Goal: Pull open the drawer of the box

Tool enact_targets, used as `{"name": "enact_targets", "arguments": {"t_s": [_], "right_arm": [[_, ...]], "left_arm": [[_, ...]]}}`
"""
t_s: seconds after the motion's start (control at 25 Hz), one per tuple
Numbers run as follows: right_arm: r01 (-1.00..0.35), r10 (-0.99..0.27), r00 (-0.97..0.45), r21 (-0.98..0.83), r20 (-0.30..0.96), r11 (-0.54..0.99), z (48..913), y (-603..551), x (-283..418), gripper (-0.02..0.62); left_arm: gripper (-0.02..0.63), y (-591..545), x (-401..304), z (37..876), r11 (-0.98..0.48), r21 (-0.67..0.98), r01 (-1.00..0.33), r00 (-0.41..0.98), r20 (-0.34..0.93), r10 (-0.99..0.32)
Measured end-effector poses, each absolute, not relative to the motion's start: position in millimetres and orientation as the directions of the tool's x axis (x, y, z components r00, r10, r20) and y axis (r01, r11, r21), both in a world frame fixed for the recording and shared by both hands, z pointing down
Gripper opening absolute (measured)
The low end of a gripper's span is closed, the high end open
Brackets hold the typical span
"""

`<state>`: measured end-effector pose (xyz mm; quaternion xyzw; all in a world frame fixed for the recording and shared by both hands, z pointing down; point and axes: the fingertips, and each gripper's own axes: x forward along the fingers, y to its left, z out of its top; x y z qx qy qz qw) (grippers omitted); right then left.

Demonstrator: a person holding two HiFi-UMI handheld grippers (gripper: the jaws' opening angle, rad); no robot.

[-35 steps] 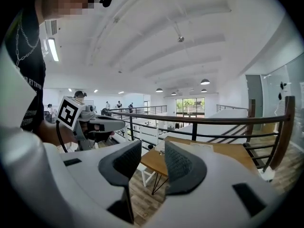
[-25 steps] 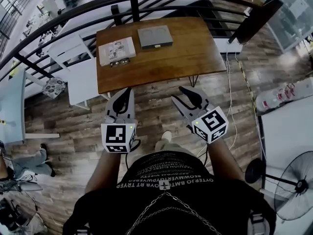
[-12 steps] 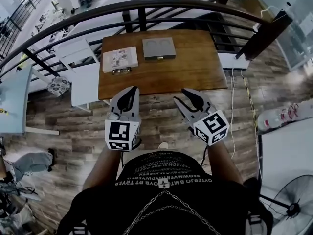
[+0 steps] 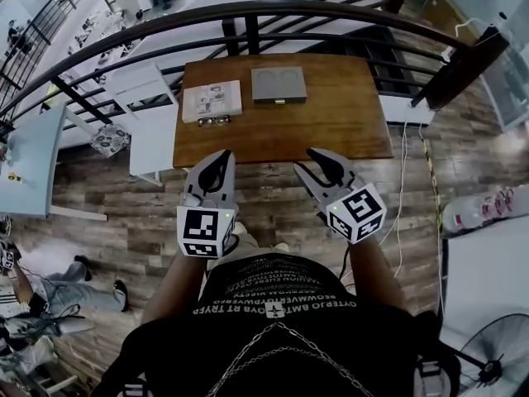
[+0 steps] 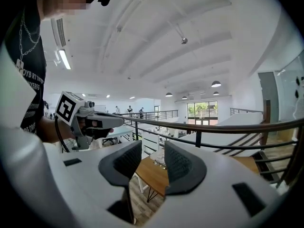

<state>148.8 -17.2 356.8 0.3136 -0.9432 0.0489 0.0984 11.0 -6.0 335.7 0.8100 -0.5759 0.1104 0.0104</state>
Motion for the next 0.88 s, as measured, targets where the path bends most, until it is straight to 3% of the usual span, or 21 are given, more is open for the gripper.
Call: {"name": "enact_targets", "arguments": {"t_s": [0.88], "right_arm": [[-0.624, -0.591, -0.767, -0.077, 0.251, 0.778, 377, -155, 104, 0.146]], "left_arm": [[0.006, -148, -29, 359, -0.385, -0.1, -0.917, 0.351, 0.251, -0.902]]}}
